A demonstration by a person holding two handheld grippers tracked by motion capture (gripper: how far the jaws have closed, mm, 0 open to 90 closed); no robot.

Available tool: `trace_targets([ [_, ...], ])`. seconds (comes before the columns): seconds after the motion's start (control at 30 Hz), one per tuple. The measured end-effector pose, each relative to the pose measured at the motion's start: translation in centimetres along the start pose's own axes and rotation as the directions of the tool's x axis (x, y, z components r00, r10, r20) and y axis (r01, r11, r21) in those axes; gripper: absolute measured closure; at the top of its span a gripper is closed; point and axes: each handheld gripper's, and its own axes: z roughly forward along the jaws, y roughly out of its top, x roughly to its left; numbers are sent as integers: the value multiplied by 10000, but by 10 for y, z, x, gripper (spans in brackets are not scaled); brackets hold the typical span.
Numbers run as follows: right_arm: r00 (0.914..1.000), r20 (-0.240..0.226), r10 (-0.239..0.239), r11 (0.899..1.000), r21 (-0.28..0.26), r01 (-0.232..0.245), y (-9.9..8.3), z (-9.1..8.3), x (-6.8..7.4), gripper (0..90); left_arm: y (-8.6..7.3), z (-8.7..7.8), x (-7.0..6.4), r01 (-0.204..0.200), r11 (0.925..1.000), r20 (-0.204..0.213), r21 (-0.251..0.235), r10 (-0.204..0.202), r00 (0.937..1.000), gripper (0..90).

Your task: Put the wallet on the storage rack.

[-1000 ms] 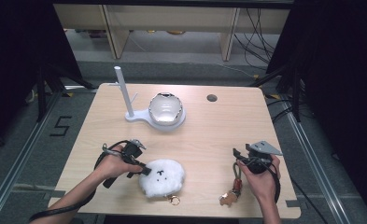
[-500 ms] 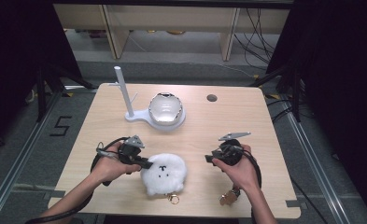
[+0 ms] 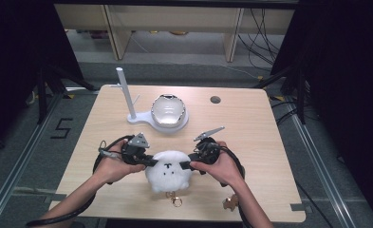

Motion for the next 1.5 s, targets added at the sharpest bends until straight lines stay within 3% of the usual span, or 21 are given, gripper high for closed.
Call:
trace_targets([
  [0.07,9997,-225,-128,9998,168,131,4,6,0,501,1,-3,-1,39,9997,-117,-259,-42,9999,812],
  [0.17,9992,-70,-392,9990,202,394,7,7,-1,569,0,-5,0,4,9995,-217,-315,-11,9998,812],
  [0.3,9987,-209,-455,9989,99,458,12,5,-4,744,-1,-9,3,74,9984,-338,-555,-93,9994,810],
  [0.43,9983,-25,-590,9982,-44,590,17,2,0,777,-1,-12,4,47,9962,-465,-866,-88,9989,803],
  [0.47,9964,172,-835,9960,-299,840,21,-2,1,788,0,-14,6,113,9924,-657,-1225,-195,9976,780],
  [0.5,9964,172,-835,9960,-299,840,21,-2,1,788,0,-14,6,113,9924,-657,-1225,-195,9976,762],
  [0.53,9958,304,-869,9948,-512,884,26,-6,4,795,0,-18,9,224,9859,-845,-1657,-368,9957,735],
  [0.57,9942,448,-975,9928,-657,1003,28,-9,5,797,0,-18,9,224,9859,-845,-1657,-368,9957,704],
  [0.63,9926,611,-1053,9912,-744,1098,31,-10,6,799,-1,-22,11,316,9814,-1239,-1892,-558,9907,660],
  [0.67,9859,1186,-1177,9872,-937,1291,37,-14,8,801,-4,-29,13,226,9784,-1753,-2056,-595,9827,571],
  [0.73,9813,1441,-1279,9827,-1151,1450,45,-19,7,802,-10,-35,15,300,9757,-1992,-2172,-744,9771,512],
  [0.77,9834,1420,-1126,9818,-1361,1321,48,-20,8,803,-13,-38,15,288,9762,-2133,-2149,-757,9741,500],
  [0.8,9769,1627,-1387,9779,-1334,1611,53,-24,4,803,-15,-41,16,313,9786,-2241,-2032,-776,9715,493],
  [0.83,9792,1596,-1253,9795,-1370,1476,56,-26,5,803,-19,-43,17,355,9764,-2312,-2132,-857,9691,489],
  [0.93,9731,1905,-1295,9747,-1559,1603,65,-30,2,803,-28,-48,19,377,9813,-2463,-1889,-845,9655,478],
  [1.0,9734,1904,-1276,9742,-1600,1591,73,-35,0,803,-36,-49,22,547,9804,-2534,-1891,-1026,9619,473],
  [1.03,9691,2058,-1357,9701,-1713,1722,81,-39,-3,803,-44,-51,24,657,9828,-2648,-1725,-1105,9580,469],
  [1.13,9690,2145,-1223,9660,-1985,1658,92,-42,-5,803,-54,-50,26,869,9815,-2679,-1706,-1311,9545,467],
  [1.2,9637,2341,-1286,9638,-1992,1770,99,-45,-6,803,-59,-49,27,978,9804,-2621,-1709,-1409,9547,468],
  [1.37,9620,2380,-1341,9608,-2066,1851,114,-47,-9,803,-67,-47,27,1137,9811,-2505,-1562,-1508,9563,470],
  [1.5,9604,2460,-1307,9560,-2254,1878,127,-48,-11,803,-72,-48,29,975,9893,-2459,-1081,-1217,9616,470],
])
